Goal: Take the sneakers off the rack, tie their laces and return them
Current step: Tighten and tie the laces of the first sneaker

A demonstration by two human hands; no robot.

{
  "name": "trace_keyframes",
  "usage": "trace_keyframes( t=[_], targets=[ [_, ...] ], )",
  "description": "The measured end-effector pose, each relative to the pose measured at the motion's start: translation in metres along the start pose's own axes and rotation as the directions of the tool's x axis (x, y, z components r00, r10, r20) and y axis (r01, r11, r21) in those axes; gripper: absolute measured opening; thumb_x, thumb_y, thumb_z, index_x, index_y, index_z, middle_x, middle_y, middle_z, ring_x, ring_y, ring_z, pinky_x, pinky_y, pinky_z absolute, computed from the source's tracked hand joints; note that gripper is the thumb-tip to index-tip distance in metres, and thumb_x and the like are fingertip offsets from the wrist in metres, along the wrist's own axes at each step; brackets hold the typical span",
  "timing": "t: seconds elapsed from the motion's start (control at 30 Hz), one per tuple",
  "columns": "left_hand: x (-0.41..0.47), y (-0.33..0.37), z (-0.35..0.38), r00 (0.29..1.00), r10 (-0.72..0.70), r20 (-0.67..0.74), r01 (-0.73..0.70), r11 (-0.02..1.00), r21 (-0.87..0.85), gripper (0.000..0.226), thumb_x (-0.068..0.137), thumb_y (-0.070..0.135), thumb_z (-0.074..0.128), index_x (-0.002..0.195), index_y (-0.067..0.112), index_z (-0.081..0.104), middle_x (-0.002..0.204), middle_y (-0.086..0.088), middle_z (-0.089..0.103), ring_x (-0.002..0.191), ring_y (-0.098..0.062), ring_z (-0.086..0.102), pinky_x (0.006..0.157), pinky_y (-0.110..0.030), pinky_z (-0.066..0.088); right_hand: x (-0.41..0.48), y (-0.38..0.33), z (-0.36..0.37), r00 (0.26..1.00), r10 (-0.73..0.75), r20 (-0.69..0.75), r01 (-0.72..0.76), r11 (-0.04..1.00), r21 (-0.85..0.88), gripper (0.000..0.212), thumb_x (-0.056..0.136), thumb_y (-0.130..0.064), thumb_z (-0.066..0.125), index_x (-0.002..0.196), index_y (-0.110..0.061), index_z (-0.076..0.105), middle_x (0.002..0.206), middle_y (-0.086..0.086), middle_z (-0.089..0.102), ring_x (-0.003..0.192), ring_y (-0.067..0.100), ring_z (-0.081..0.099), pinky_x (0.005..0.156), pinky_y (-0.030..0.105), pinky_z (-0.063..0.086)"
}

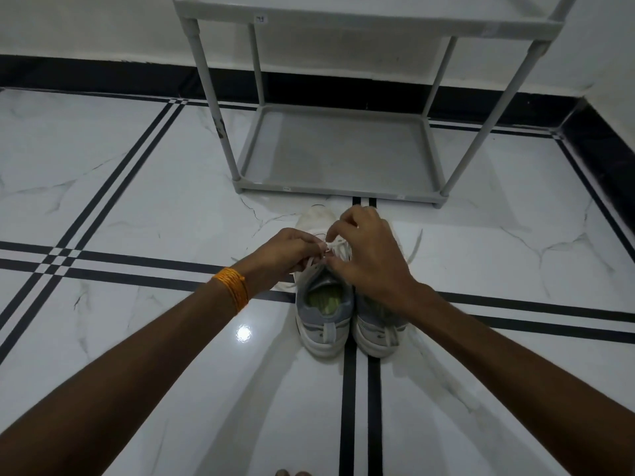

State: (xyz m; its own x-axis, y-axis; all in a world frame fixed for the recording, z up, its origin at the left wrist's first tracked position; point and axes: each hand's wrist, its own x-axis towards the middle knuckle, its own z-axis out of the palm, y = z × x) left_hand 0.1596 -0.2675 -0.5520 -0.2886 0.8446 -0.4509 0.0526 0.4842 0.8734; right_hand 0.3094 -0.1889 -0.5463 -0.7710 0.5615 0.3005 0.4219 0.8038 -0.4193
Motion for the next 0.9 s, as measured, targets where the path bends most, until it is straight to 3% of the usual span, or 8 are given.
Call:
trace_keyframes(
  t=[0.13, 0.23, 0.4, 0.53, 0.6, 0.73, 0.83, 0.9],
  targets=[
    [0.002, 0.001, -0.001, 0.998, 0.043, -0.035, -0.041, 0.998, 0.045, 0.021, 0.094, 0.019, 0.060, 0.095, 0.005, 0.076, 0.086, -0.006, 0.071, 0.086, -0.023, 0.062, 0.085, -0.039, 0.055, 0.002, -0.002, -0.001, 0.996, 0.067, 0.051, -0.070, 0.996, 0.056, 0.018, 0.085, -0.031, 0.070, 0.090, -0.014, 0.071, 0.089, 0.002, 0.065, 0.080, 0.015, 0.057, 0.073, 0.029, 0.048],
    [-0.002, 0.003, -0.003, 0.997, 0.067, -0.044, -0.063, 0.995, 0.075, 0.020, 0.093, 0.018, 0.062, 0.098, 0.003, 0.075, 0.078, -0.003, 0.067, 0.075, -0.017, 0.056, 0.071, -0.031, 0.051, 0.007, -0.005, 0.002, 0.982, 0.154, 0.112, -0.160, 0.986, 0.040, 0.015, 0.088, -0.027, 0.067, 0.088, -0.013, 0.070, 0.084, 0.002, 0.069, 0.073, 0.016, 0.060, 0.069, 0.028, 0.049],
    [-0.004, -0.002, -0.007, 0.986, 0.053, -0.158, -0.048, 0.998, 0.031, 0.021, 0.093, 0.004, 0.055, 0.102, 0.000, 0.074, 0.075, -0.009, 0.066, 0.068, -0.015, 0.054, 0.063, -0.023, 0.047, 0.011, 0.004, -0.009, 0.940, 0.227, 0.252, -0.258, 0.962, 0.094, 0.017, 0.088, -0.018, 0.065, 0.077, -0.006, 0.070, 0.077, 0.006, 0.070, 0.069, 0.015, 0.060, 0.064, 0.029, 0.047],
    [-0.005, -0.024, -0.019, 0.968, 0.079, -0.236, -0.048, 0.990, 0.133, 0.018, 0.092, 0.006, 0.059, 0.102, 0.001, 0.074, 0.072, -0.001, 0.066, 0.068, -0.013, 0.056, 0.057, -0.017, 0.046, -0.004, 0.029, -0.015, 0.912, 0.247, 0.328, -0.239, 0.969, -0.066, 0.021, 0.090, -0.023, 0.065, 0.078, -0.006, 0.065, 0.076, 0.008, 0.067, 0.071, 0.021, 0.061, 0.064, 0.033, 0.048],
    [-0.008, -0.033, -0.016, 0.948, 0.181, -0.262, -0.100, 0.951, 0.294, 0.017, 0.091, 0.011, 0.063, 0.100, 0.004, 0.075, 0.078, -0.003, 0.071, 0.066, -0.010, 0.060, 0.056, -0.011, 0.047, -0.014, 0.032, -0.006, 0.901, 0.246, 0.357, -0.218, 0.969, -0.118, 0.020, 0.090, -0.022, 0.062, 0.080, -0.005, 0.064, 0.078, 0.010, 0.066, 0.073, 0.024, 0.061, 0.064, 0.033, 0.047],
    [-0.009, -0.039, -0.018, 0.896, 0.417, -0.155, -0.243, 0.751, 0.614, 0.016, 0.088, 0.016, 0.067, 0.098, 0.010, 0.077, 0.086, -0.006, 0.076, 0.069, -0.014, 0.067, 0.067, -0.015, 0.050, -0.010, 0.028, 0.001, 0.913, 0.308, 0.268, -0.315, 0.949, -0.017, 0.025, 0.086, -0.016, 0.055, 0.066, -0.003, 0.060, 0.064, 0.013, 0.061, 0.060, 0.020, 0.055, 0.056, 0.032, 0.042],
    [-0.008, -0.040, -0.020, 0.857, 0.491, -0.154, -0.221, 0.622, 0.751, 0.012, 0.085, 0.019, 0.069, 0.090, 0.011, 0.078, 0.080, -0.007, 0.076, 0.071, -0.022, 0.067, 0.067, -0.025, 0.048, -0.006, 0.027, 0.001, 0.898, 0.387, 0.210, -0.414, 0.905, 0.102, 0.027, 0.086, -0.016, 0.055, 0.066, 0.002, 0.060, 0.062, 0.015, 0.061, 0.057, 0.021, 0.051, 0.052, 0.030, 0.035],
    [-0.009, -0.041, -0.016, 0.840, 0.466, -0.279, -0.193, 0.737, 0.648, 0.012, 0.085, 0.019, 0.068, 0.085, 0.010, 0.076, 0.073, -0.005, 0.075, 0.066, -0.019, 0.068, 0.066, -0.025, 0.053, -0.007, 0.026, 0.004, 0.903, 0.391, 0.176, -0.413, 0.903, 0.116, 0.028, 0.086, -0.018, 0.055, 0.065, 0.000, 0.060, 0.061, 0.013, 0.061, 0.059, 0.024, 0.054, 0.053, 0.031, 0.036]
  ],
)
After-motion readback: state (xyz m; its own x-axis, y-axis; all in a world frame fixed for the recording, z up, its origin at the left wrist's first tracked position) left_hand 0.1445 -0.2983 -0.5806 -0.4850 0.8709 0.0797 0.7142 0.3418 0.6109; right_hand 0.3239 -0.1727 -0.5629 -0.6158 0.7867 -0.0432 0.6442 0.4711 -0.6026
